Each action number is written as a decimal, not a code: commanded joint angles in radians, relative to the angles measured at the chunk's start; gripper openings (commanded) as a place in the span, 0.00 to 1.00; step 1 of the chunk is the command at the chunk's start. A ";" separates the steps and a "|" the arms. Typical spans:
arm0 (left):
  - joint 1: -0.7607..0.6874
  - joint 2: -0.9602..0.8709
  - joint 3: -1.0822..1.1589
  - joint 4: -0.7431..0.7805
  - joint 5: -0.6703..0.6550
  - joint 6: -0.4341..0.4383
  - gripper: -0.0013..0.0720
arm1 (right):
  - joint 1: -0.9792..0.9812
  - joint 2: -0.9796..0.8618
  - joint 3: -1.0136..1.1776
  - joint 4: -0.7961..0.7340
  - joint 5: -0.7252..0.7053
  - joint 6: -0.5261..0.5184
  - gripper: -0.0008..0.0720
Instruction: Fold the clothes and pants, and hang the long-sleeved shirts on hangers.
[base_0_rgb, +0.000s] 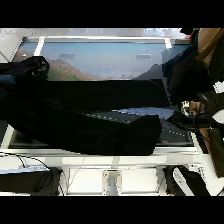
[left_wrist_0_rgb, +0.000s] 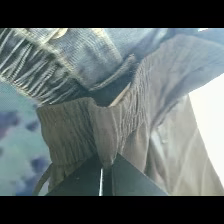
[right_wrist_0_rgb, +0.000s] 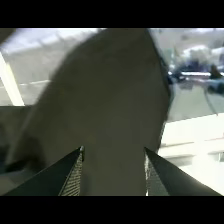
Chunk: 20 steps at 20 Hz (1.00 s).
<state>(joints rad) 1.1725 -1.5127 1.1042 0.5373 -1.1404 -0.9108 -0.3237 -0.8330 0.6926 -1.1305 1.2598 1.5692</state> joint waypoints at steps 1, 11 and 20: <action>-0.001 0.065 0.000 0.000 0.003 -0.029 0.04 | 0.000 -0.227 -0.038 0.062 -0.162 -0.130 0.58; -0.007 0.148 0.000 0.048 0.003 -0.060 0.03 | -0.006 -0.650 0.196 0.170 -0.184 -0.386 0.58; -0.007 0.148 -0.001 0.136 0.003 -0.100 0.04 | -0.108 -0.789 0.245 0.312 0.006 -0.527 0.58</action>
<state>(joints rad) 1.1652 -1.3659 1.1038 0.6533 -1.1366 -0.9997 -0.4042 -1.5764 0.9302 -0.8650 1.1915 1.1023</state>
